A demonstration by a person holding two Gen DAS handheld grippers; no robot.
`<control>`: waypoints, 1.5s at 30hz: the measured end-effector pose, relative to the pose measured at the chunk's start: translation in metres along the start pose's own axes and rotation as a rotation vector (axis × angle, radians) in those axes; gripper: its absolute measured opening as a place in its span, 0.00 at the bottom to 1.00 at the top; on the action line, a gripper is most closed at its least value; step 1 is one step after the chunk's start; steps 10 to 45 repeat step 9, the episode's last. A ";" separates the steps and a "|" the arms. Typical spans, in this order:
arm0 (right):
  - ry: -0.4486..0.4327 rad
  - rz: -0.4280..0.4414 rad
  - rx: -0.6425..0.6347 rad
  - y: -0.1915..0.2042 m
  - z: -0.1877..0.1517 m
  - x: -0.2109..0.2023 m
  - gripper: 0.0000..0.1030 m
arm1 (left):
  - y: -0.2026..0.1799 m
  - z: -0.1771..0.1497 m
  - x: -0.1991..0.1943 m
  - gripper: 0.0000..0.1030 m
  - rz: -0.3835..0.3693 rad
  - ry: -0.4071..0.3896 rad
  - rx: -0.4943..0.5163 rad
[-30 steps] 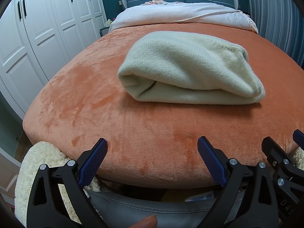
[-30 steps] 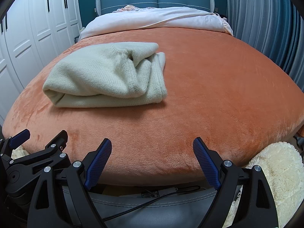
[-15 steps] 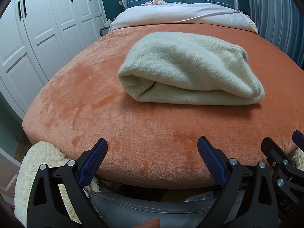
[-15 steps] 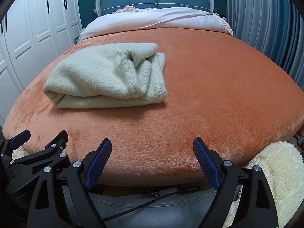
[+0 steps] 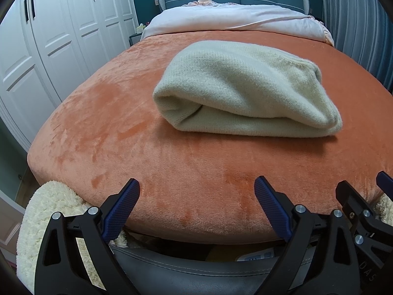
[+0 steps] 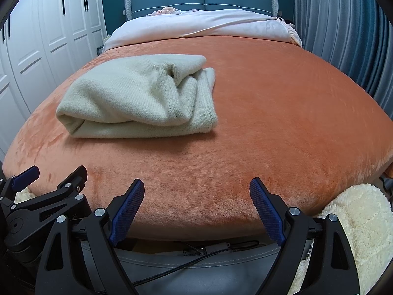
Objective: Fold small clothes
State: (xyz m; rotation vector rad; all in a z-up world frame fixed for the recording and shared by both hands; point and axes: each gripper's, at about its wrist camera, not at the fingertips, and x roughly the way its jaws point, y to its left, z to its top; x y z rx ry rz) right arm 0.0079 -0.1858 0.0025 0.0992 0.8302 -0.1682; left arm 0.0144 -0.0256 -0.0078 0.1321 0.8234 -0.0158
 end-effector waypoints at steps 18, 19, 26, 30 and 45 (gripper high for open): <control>0.000 0.001 0.000 -0.001 0.000 0.000 0.83 | -0.003 0.000 -0.001 0.89 0.006 -0.003 -0.002; 0.000 0.001 0.000 -0.001 0.000 0.000 0.83 | -0.003 0.000 -0.001 0.89 0.006 -0.003 -0.002; 0.000 0.001 0.000 -0.001 0.000 0.000 0.83 | -0.003 0.000 -0.001 0.89 0.006 -0.003 -0.002; 0.000 0.001 0.000 -0.001 0.000 0.000 0.83 | -0.003 0.000 -0.001 0.89 0.006 -0.003 -0.002; 0.000 0.001 0.000 -0.001 0.000 0.000 0.83 | -0.003 0.000 -0.001 0.89 0.006 -0.003 -0.002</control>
